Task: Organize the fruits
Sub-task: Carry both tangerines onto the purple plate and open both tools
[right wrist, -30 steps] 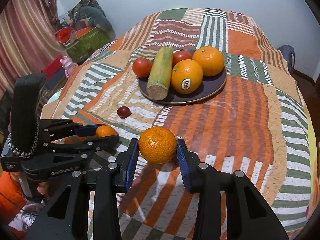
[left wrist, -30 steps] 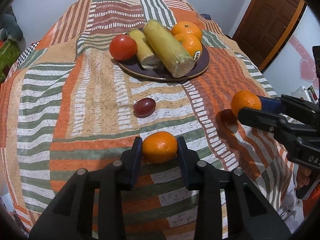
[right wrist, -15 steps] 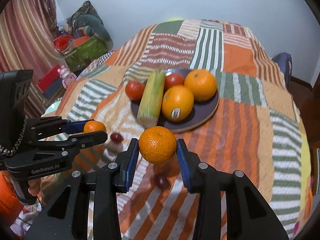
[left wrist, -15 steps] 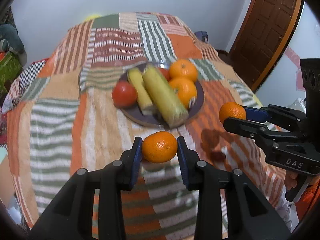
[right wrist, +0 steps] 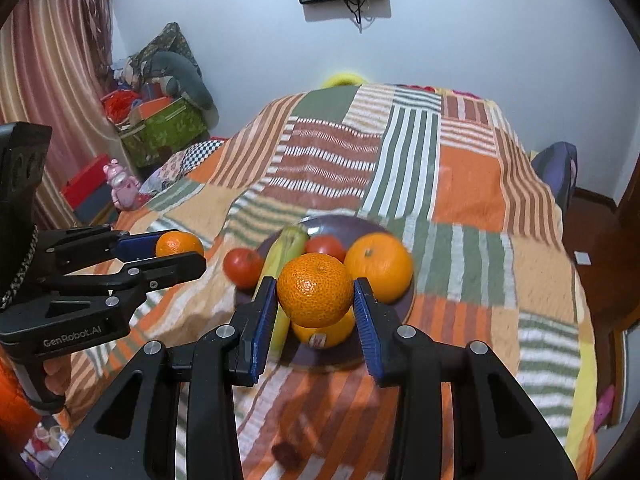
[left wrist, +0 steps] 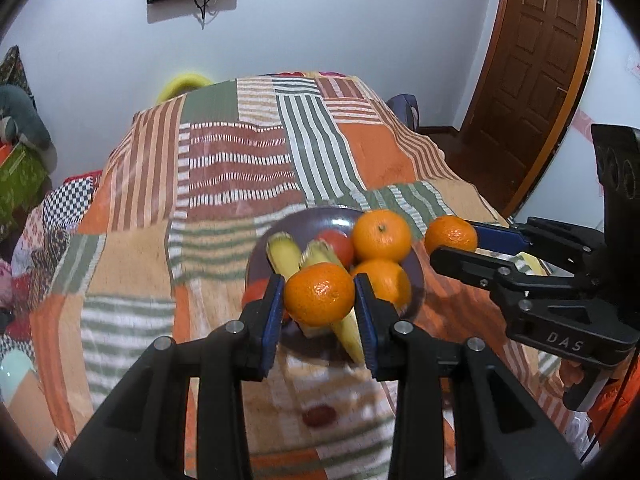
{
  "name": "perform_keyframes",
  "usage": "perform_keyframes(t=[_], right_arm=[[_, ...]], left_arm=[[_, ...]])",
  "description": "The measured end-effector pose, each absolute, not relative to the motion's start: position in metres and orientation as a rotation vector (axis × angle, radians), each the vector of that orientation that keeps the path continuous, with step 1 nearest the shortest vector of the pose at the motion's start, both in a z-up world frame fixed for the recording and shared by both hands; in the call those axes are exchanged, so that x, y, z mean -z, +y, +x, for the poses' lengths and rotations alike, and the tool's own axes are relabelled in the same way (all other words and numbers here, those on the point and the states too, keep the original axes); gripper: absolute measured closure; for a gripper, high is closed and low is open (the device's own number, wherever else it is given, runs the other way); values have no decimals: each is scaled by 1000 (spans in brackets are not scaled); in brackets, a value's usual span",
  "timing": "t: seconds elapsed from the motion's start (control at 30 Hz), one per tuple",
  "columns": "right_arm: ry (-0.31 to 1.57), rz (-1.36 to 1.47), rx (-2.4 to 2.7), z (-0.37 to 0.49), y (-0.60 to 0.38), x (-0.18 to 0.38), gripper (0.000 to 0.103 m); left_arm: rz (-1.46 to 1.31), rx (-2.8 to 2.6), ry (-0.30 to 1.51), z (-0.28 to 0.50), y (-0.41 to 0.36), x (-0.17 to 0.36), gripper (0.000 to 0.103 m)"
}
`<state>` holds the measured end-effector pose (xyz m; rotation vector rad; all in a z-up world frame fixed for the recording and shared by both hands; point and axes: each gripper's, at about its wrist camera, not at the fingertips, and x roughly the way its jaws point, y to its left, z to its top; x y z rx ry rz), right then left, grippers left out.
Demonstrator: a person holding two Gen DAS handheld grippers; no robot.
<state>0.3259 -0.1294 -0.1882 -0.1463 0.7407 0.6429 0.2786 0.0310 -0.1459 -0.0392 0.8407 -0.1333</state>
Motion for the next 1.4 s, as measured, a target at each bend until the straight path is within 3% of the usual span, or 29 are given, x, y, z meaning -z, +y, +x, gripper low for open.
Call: perform_keyframes(t=[0.7, 1.13, 1.3, 1.4], right_arm=[[797, -167, -633, 412, -101, 222, 67], [806, -203, -624, 425, -99, 233, 66], [792, -208, -620, 420, -102, 228, 59], [788, -198, -619, 416, -106, 223, 58]], left_arm=[[-136, 54, 921, 393, 49, 191, 69], [-170, 99, 1023, 415, 46, 221, 69], [-154, 90, 1003, 409, 46, 216, 57], [-158, 86, 987, 403, 48, 207, 56]])
